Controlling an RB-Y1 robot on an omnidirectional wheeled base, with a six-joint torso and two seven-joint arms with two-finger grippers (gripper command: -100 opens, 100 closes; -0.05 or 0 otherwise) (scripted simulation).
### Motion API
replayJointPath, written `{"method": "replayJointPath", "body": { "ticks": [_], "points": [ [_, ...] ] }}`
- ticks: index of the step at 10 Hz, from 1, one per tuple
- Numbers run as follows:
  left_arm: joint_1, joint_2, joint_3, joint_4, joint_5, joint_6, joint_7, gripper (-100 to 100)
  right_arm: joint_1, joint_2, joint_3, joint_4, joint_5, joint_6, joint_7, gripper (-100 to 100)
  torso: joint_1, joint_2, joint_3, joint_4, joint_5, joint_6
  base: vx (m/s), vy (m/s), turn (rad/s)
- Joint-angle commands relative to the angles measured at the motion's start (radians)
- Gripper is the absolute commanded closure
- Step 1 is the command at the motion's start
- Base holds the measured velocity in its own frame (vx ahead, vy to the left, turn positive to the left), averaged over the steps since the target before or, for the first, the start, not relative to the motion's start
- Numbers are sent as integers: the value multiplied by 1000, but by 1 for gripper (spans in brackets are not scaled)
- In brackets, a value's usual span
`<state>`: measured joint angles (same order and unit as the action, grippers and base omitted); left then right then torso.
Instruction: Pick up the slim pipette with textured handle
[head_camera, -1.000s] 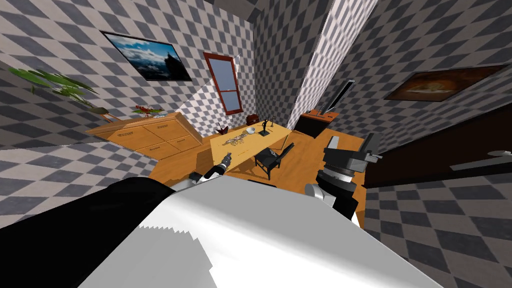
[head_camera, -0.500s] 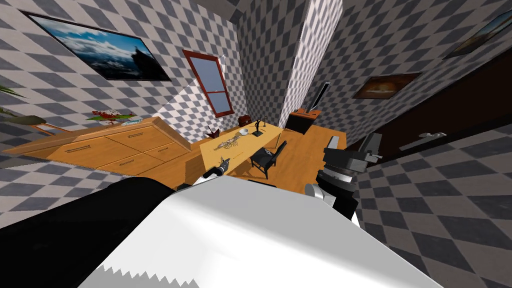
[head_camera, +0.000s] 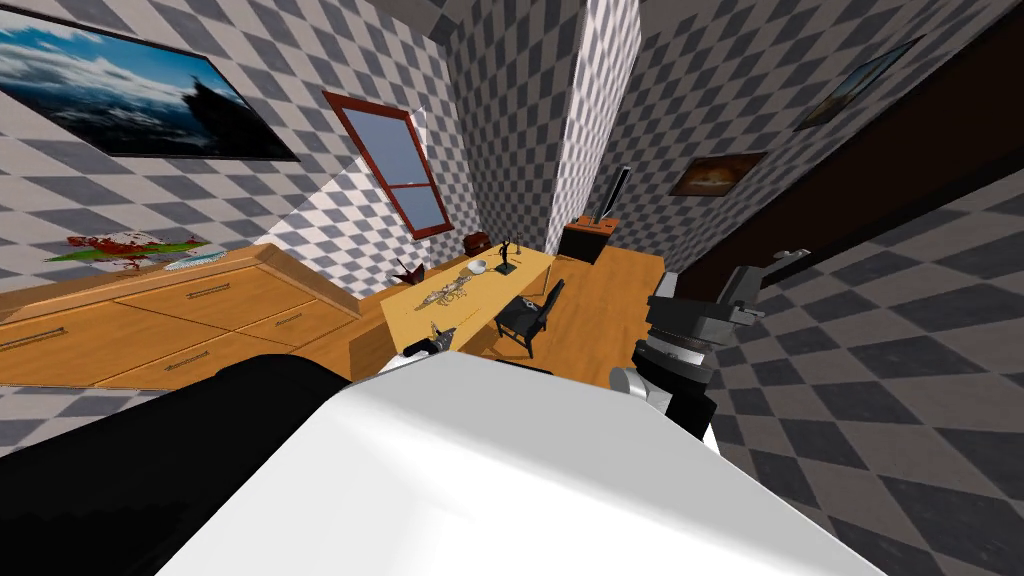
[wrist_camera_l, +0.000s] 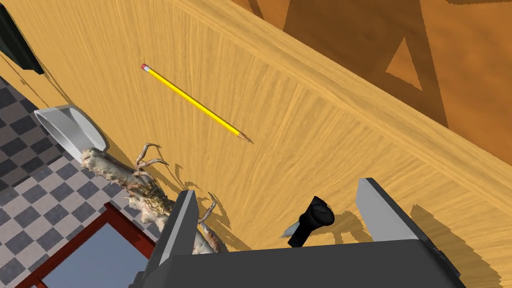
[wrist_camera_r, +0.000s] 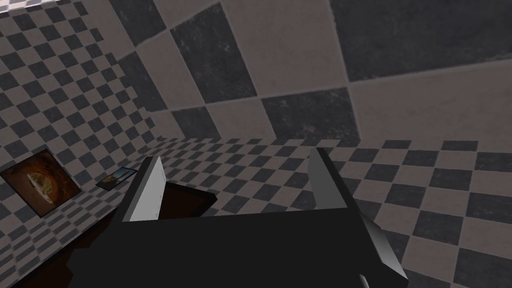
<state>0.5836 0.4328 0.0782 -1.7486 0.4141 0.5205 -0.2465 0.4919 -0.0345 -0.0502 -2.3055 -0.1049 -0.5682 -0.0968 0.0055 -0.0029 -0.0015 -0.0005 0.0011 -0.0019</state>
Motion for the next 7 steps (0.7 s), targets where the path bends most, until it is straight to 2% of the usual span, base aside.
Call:
{"method": "replayJointPath", "body": {
  "ticks": [1, 3, 4, 5, 6, 7],
  "points": [
    [11, 31, 0, 29, 17, 50, -13, -100, 0, 0, 0, 0, 0, 0, 0, 0, 0, 0, 0, 0, 0, 0, 46, 57, -291],
    [11, 31, 0, 29, 17, 78, -13, -100, 0, 0, 0, 0, 0, 0, 0, 0, 0, -1, 0, 0, 0, 0, 25, 39, -62],
    [12, 60, -2, 65, 32, 114, -25, -100, 0, 0, 0, 0, 0, 0, 0, 0, -2, 0, 0, 0, 0, 0, 23, 33, -294],
    [12, 60, -2, 65, 32, 129, -25, -100, 0, 0, 0, 0, 0, 0, 0, 0, -1, 0, 0, 0, 0, 1, 27, 46, -174],
    [14, 88, -5, 99, 46, 160, -36, -100, 0, 0, 0, 0, 0, 0, 0, 0, -1, 0, 0, 0, 0, 0, 48, 58, -275],
    [14, 88, -5, 99, 46, 178, -36, -100, 0, 0, 0, 0, 0, 0, 0, 0, 0, -1, -1, 0, 0, 1, 41, 64, -137]
  ]
}}
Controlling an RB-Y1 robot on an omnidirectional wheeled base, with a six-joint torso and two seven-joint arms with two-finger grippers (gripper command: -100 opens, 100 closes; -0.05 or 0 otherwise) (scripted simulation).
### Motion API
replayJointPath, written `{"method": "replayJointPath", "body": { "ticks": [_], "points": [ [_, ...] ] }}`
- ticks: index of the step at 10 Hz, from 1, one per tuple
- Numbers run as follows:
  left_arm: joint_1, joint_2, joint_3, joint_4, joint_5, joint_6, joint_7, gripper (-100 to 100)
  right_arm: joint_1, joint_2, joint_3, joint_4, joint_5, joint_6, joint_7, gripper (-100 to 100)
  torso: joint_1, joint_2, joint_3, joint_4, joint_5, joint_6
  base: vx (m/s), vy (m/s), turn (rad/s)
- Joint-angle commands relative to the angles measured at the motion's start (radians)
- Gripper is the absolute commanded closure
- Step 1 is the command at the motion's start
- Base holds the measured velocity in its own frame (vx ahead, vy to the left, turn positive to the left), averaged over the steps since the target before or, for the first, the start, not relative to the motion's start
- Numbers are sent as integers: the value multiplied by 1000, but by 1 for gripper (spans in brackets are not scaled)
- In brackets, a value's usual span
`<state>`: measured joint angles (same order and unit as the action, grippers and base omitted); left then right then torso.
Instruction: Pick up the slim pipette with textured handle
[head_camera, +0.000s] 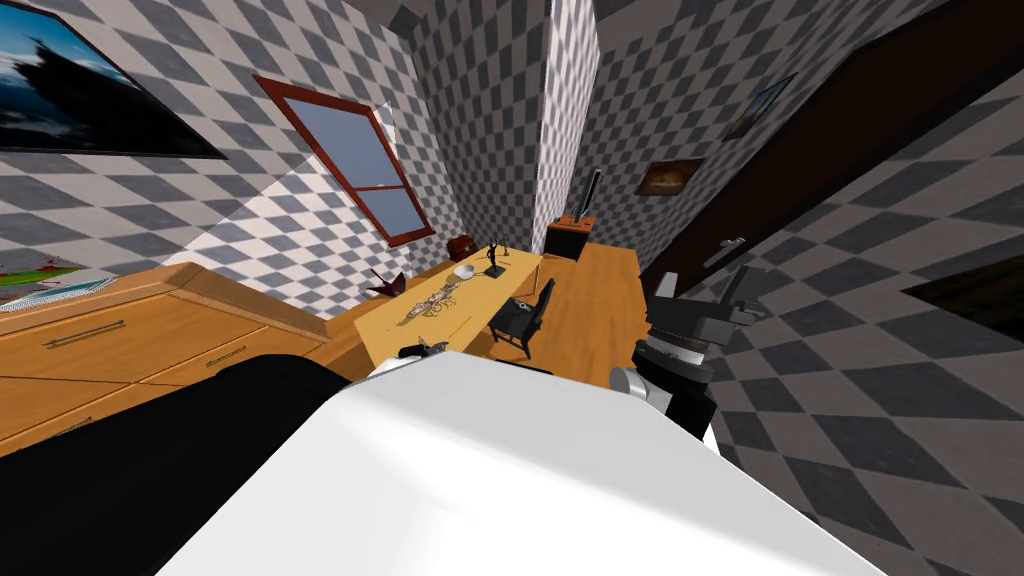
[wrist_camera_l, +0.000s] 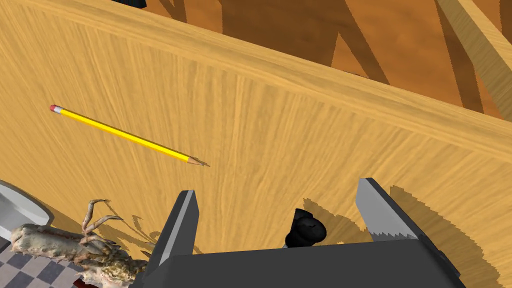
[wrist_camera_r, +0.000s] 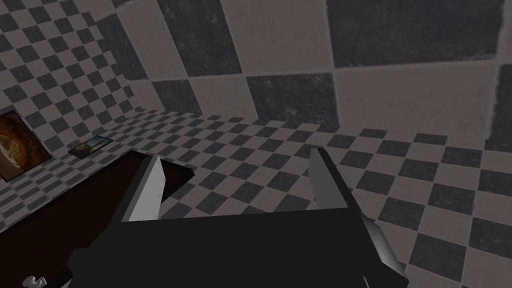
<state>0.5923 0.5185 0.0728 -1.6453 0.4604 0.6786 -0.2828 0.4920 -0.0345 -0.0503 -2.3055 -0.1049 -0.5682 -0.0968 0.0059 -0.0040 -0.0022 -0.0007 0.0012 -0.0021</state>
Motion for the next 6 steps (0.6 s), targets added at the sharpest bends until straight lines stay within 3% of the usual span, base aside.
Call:
{"method": "replayJointPath", "body": {
  "ticks": [1, 6],
  "points": [
    [6, 30, -3, 30, 13, 50, -10, -100, 0, 0, 0, 0, 0, 0, 0, 0, 0, 0, 0, 0, 0, 0, 34, 72, -214],
    [7, 81, -12, 94, 36, 148, -30, -100, 0, 0, 0, 0, 0, 0, 0, 0, 0, -1, 0, 0, 0, 1, 36, 65, -183]
  ]
}}
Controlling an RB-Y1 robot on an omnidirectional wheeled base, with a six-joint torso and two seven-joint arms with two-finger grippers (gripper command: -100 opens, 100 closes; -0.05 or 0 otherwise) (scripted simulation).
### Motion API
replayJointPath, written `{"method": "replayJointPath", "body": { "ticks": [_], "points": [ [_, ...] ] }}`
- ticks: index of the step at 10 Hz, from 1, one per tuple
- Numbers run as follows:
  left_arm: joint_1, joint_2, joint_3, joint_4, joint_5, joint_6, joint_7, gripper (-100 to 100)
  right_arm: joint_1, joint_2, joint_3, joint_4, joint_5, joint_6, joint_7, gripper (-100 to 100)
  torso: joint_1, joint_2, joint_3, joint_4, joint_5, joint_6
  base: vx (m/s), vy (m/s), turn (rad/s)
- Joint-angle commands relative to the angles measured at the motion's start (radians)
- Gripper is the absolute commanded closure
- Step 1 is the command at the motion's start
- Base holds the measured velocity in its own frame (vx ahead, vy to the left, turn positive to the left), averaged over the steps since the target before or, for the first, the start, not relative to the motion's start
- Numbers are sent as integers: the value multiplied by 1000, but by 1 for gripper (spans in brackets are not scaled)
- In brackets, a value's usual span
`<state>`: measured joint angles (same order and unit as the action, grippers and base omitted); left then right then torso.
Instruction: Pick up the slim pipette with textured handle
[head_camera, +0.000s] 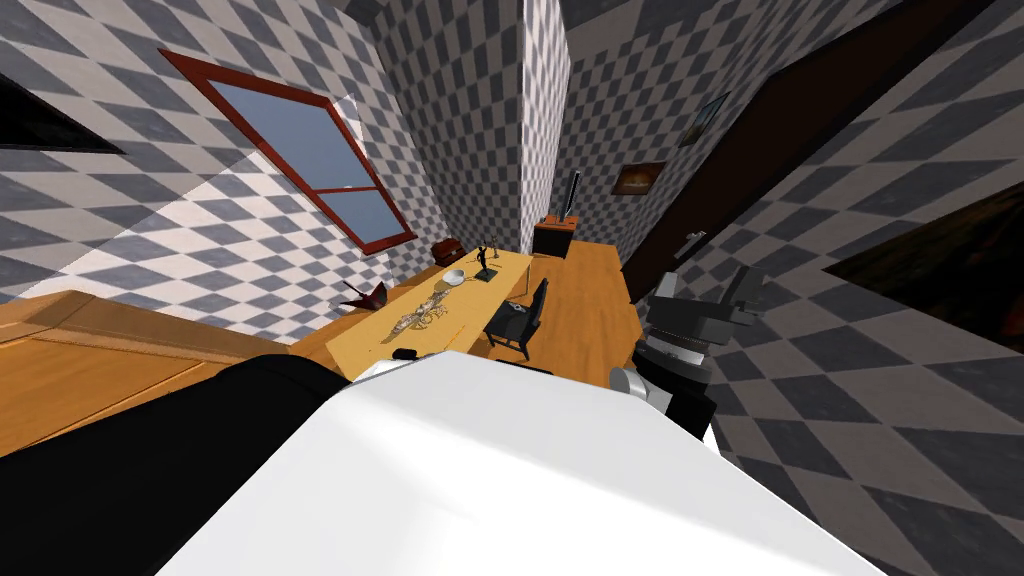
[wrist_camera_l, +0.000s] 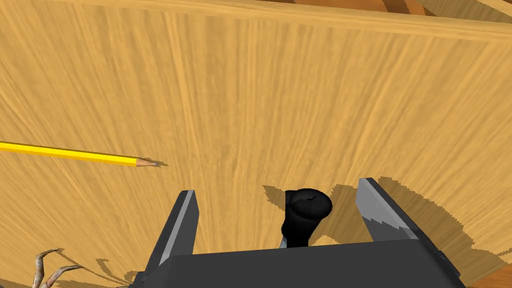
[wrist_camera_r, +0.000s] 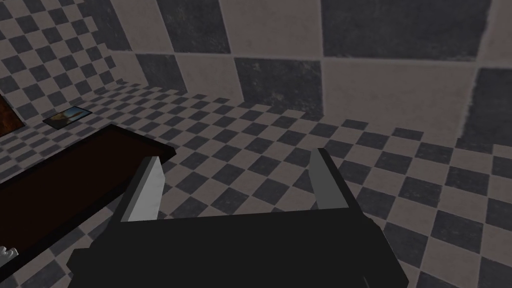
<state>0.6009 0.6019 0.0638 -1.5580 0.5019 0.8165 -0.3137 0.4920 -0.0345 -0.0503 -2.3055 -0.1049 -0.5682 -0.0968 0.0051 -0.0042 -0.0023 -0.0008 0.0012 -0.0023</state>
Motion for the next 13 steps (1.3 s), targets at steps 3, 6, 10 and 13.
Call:
{"method": "replayJointPath", "body": {
  "ticks": [3, 6, 10, 13],
  "points": [
    [-1, 60, -19, 88, 21, 108, -23, -100, 0, 0, 0, 0, 0, 0, 0, 0, 2, 0, 0, 0, 0, 1, 42, 85, -269],
    [-1, 90, -28, 129, 33, 155, -34, -100, 0, 0, 0, 0, 0, 0, 0, 0, 2, 0, 0, 0, 0, 0, 31, 88, -131],
    [-10, 109, -38, 168, 40, 186, -43, -100, 0, 0, 0, 0, 0, 0, 0, 0, 0, 0, 0, 0, 0, 0, 23, 64, -111],
    [-31, 81, -52, 220, 16, 152, -42, -100, 0, 0, 0, 0, 0, 0, 0, 0, -3, 2, 1, 0, 0, 0, -7, 23, -24]
  ]
}}
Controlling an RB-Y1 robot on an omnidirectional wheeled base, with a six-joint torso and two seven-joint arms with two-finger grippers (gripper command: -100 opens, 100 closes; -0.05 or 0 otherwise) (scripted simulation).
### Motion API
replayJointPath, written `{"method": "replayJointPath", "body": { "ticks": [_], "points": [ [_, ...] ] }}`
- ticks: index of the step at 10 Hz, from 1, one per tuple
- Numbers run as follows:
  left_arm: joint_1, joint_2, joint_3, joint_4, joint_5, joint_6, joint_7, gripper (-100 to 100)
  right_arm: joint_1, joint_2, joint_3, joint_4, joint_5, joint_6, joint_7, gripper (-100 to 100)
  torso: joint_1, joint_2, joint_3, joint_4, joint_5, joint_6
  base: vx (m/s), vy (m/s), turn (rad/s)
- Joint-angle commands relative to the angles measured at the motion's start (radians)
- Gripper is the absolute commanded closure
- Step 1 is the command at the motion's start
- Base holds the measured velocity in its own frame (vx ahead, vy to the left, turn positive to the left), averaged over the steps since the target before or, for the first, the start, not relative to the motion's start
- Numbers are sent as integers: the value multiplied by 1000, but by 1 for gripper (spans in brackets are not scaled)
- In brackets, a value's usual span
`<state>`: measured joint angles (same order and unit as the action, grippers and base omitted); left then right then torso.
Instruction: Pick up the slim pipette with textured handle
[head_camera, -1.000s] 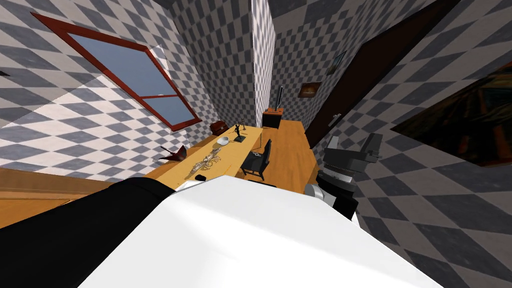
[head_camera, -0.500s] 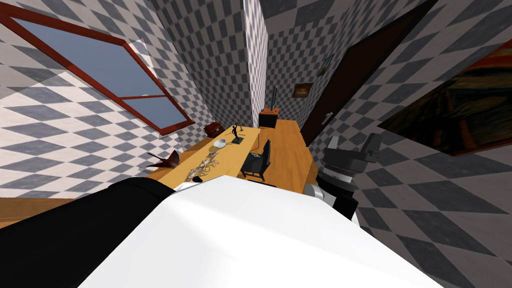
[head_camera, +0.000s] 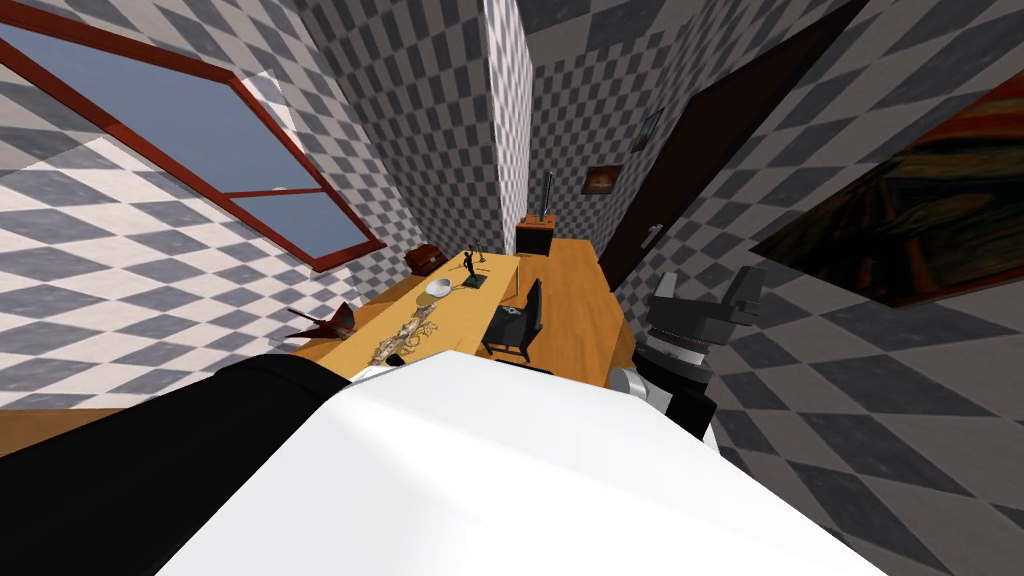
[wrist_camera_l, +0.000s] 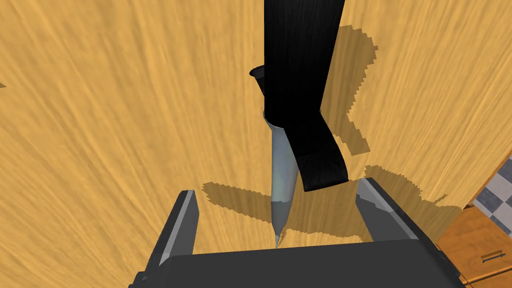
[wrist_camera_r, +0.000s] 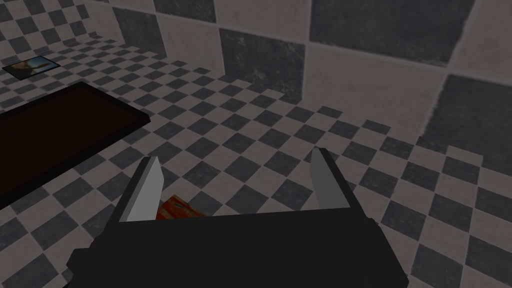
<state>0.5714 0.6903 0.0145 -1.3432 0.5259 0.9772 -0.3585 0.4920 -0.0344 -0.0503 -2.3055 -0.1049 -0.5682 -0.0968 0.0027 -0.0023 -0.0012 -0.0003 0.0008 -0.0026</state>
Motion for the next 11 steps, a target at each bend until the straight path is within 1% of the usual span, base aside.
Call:
{"method": "replayJointPath", "body": {
  "ticks": [1, 2, 3, 7, 8, 9, 11],
  "points": [
    [-11, -22, -11, 32, -20, -27, 4, -100, 0, 0, 0, 0, 0, 0, 0, 0, 0, 0, 0, 0, 0, 0, -16, 46, -44],
    [-6, -14, -6, 16, -13, -14, 3, -100, 0, 0, 0, 0, 0, 0, 0, 0, 1, 0, 0, 0, 0, 0, -8, 23, -12],
    [-7, -15, -7, 18, -15, -17, 5, 100, 0, 0, 0, 0, 0, 0, 0, 0, -1, 0, 0, 0, 0, 0, 0, 0, 0],
    [-4, -14, -7, 19, -15, -14, 4, 100, 0, 0, 0, 0, 0, 0, 0, 0, 0, -2, -1, 1, 2, 2, -1, 1, 5],
    [-4, -14, -7, 19, -15, -14, 4, 0, 0, 0, 0, 0, 0, 0, 0, 0, 1, -2, -1, 1, 2, 2, 0, 0, 0],
    [6, 3, 2, -12, 0, 4, 3, 100, 0, 0, 0, 0, 0, 0, 0, 0, 1, -2, -1, 1, 2, 2, 11, -26, 42],
    [19, 22, 12, -46, 17, 29, 1, 100, 0, 0, 0, 0, 0, 0, 0, 0, -3, -4, -1, 1, 1, 2, 19, -45, 32]
  ]
}}
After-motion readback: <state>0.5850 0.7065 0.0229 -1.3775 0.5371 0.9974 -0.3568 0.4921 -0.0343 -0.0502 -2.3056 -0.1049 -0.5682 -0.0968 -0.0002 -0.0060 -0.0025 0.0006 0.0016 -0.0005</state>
